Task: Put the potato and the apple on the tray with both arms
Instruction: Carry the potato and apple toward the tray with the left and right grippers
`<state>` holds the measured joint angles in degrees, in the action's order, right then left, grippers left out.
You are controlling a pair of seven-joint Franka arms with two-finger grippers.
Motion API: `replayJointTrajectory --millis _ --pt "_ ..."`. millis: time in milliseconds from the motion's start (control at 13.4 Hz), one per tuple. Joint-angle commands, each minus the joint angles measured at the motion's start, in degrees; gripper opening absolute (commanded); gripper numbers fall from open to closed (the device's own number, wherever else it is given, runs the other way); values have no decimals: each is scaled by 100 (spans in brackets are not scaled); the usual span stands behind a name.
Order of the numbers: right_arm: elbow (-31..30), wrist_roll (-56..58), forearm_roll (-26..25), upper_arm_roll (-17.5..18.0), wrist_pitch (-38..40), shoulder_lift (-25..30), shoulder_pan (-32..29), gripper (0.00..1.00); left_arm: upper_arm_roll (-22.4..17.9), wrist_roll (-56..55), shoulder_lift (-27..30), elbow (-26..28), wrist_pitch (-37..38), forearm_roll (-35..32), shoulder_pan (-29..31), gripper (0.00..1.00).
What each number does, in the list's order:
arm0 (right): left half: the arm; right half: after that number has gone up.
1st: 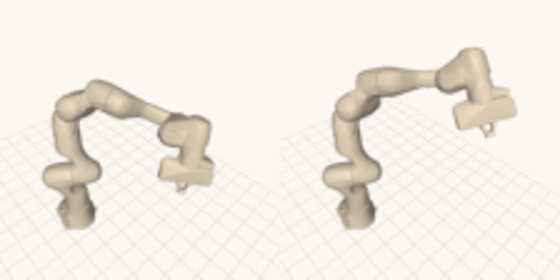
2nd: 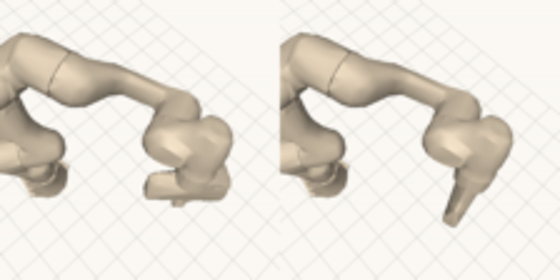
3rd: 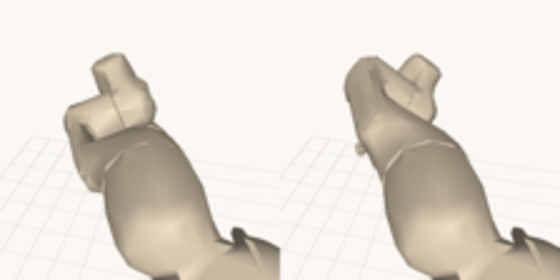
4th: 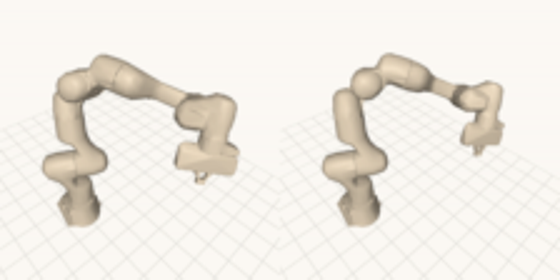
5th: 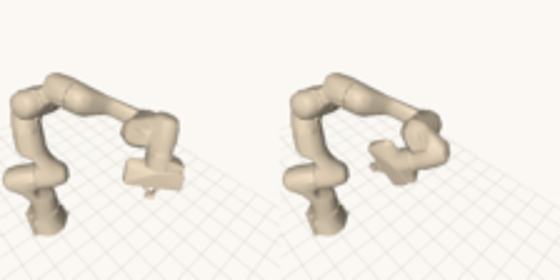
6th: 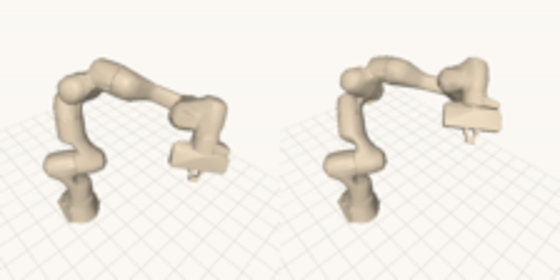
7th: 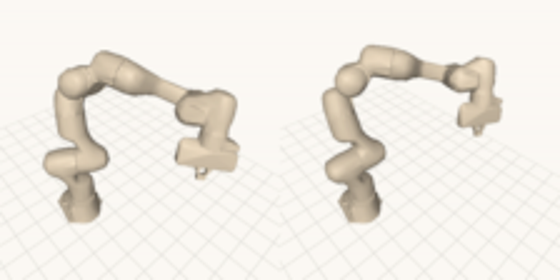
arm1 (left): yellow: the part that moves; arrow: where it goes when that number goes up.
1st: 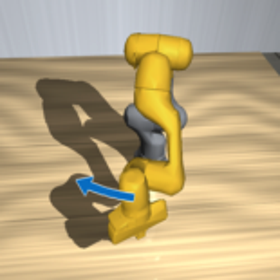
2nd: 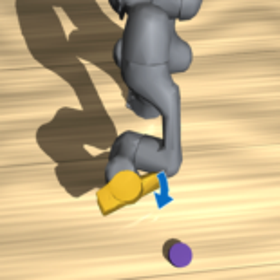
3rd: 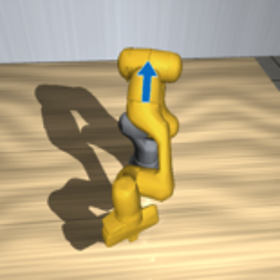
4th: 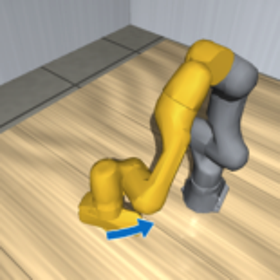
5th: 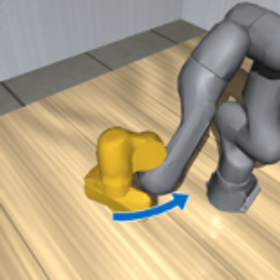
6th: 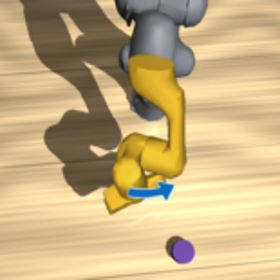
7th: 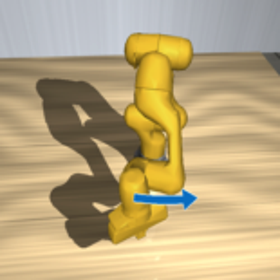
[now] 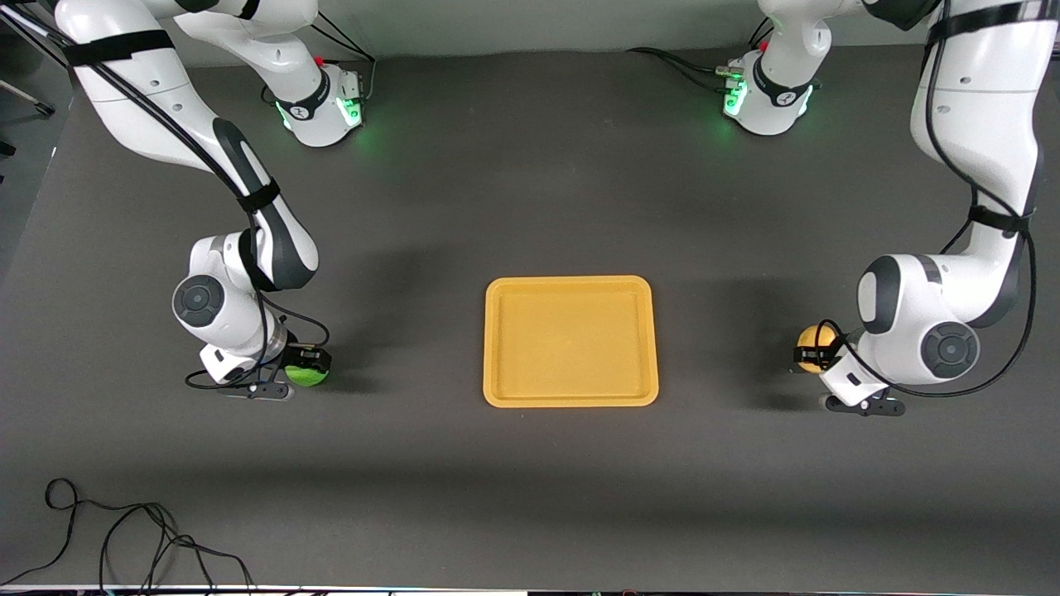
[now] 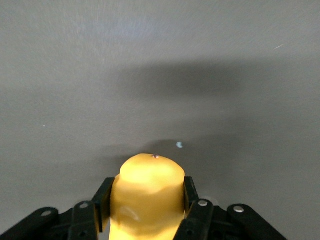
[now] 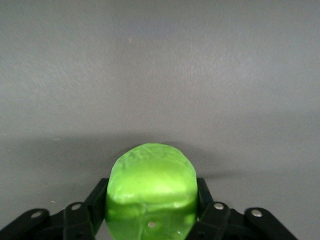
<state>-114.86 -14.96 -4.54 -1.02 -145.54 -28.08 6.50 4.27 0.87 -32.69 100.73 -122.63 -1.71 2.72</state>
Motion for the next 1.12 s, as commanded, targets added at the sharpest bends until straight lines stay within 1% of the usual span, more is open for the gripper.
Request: replayJointTrajectory --millis 0,149,298,372,521,596,745,819,894,1043 --pt "322 -103 -65 14 987 530 35 28 397 -717 508 -412 983 258 -78 0" --pt "813 -103 -56 32 1980 672 35 28 915 -1525 632 -782 1512 285 -78 0" --pt "1350 -103 -56 67 2790 698 35 28 1521 -2333 562 -845 1392 285 -96 0" --pt "1570 -103 -56 119 3081 707 35 28 1698 -2755 483 -836 1138 268 -252 0" --pt "1992 -103 14 181 3609 707 35 28 1700 -3555 168 -819 611 154 -858 0" --pt "2177 -156 128 268 3776 698 27 28 1683 -3803 -25 -818 382 6 -1087 0" --pt "2441 -200 478 374 3980 698 35 28 1682 -4338 -342 -818 56 -407 -1281 1" --pt "2564 -339 637 505 3980 690 35 28 1682 -4576 -465 -818 -137 -539 -1404 2" --pt "2696 -541 665 602 3972 637 35 28 1674 -4700 -588 -818 -269 -602 -1440 6" --pt "2802 -753 656 857 3928 549 35 28 1674 -4737 -677 -818 -367 -716 -1449 8"
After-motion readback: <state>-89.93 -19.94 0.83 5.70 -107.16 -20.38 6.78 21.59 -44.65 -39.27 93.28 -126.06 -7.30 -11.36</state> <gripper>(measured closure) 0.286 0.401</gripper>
